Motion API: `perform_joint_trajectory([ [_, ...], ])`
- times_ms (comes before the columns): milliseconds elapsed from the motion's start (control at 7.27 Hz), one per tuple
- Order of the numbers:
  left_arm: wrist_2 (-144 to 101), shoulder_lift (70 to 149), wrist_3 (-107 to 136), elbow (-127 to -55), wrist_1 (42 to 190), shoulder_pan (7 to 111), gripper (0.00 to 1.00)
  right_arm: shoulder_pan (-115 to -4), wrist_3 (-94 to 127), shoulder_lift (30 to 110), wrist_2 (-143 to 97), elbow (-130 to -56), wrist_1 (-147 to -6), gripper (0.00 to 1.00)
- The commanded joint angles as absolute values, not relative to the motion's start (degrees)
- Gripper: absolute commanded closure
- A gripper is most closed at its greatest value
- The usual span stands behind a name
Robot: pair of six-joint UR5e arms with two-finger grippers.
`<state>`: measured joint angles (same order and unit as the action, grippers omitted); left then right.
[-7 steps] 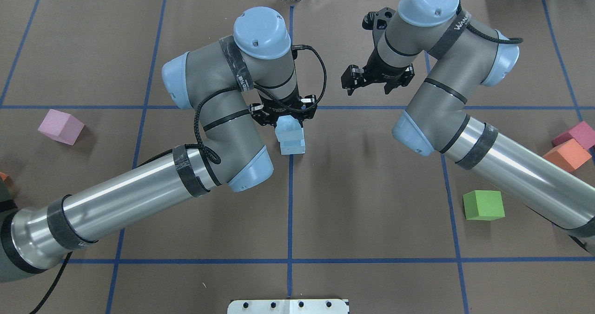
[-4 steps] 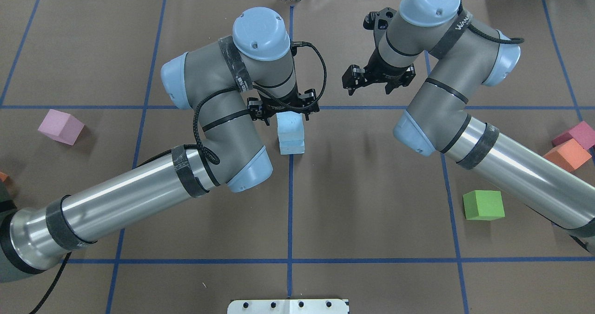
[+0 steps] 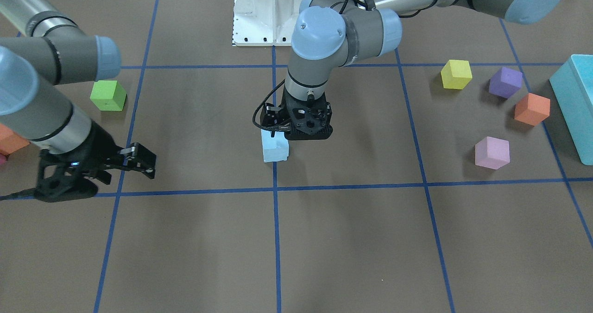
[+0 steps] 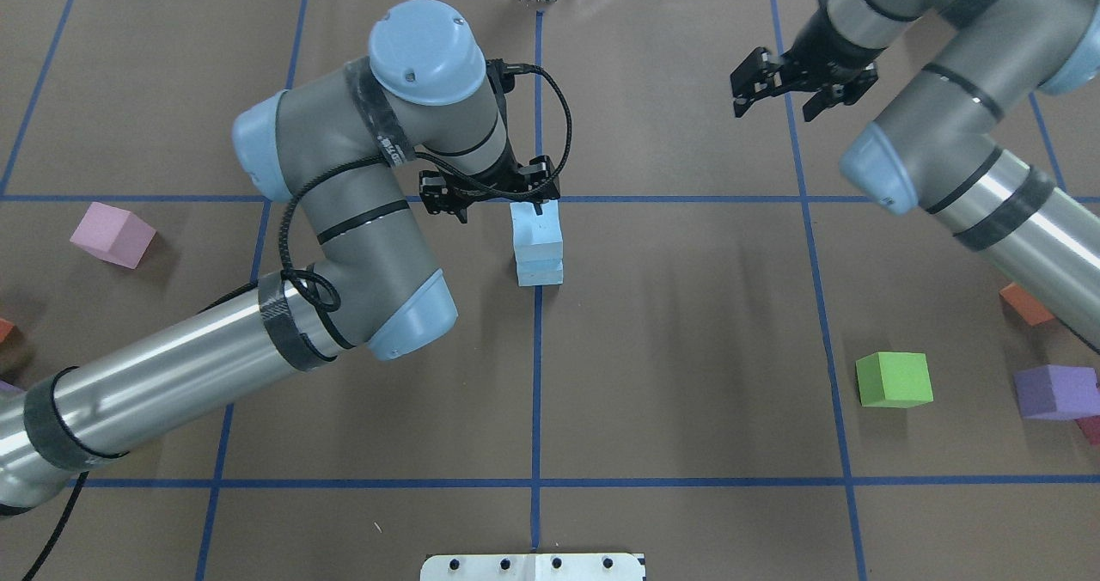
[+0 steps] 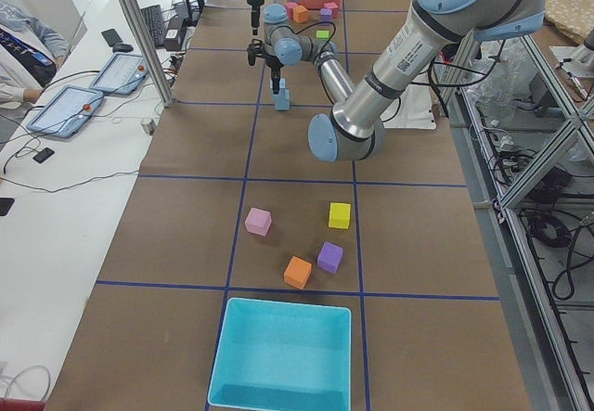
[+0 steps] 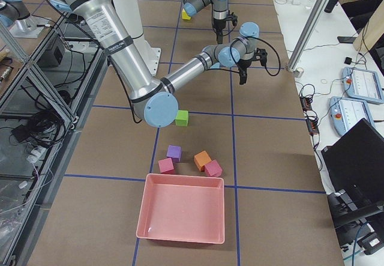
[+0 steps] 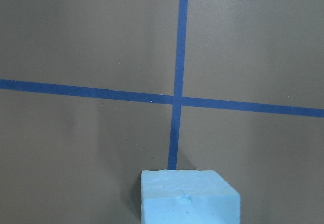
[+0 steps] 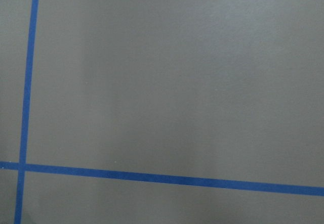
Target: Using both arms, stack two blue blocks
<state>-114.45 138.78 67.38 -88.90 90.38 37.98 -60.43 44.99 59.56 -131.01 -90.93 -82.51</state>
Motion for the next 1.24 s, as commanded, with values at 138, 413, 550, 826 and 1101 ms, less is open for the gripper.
perform_joint_trajectory([
  [138, -117.92, 130.49, 44.05, -101.29, 80.68, 49.08, 0.0, -68.8, 38.78, 70.18, -130.54, -100.32, -82.27, 0.0],
  [413, -127.33, 121.33, 24.44, -103.44, 80.6, 63.21, 0.0, -70.21, 30.43, 73.54, -127.01, -101.34, -83.05, 0.0],
  [550, -128.14, 116.94, 15.82, -103.36, 80.42, 67.46, 0.0, -73.79, 30.32, 76.52, -127.87, -101.77, -83.4, 0.0],
  [826, -133.55, 109.03, 4.89, -101.7, 80.33, 77.55, 0.0, -78.82, 20.3, 87.75, -128.58, -105.18, -83.15, 0.0],
  [1101, -136.41, 102.77, -9.53, -94.86, 80.25, 83.3, 0.0, -81.46, 17.14, 90.78, -129.37, -105.55, -85.85, 0.0],
])
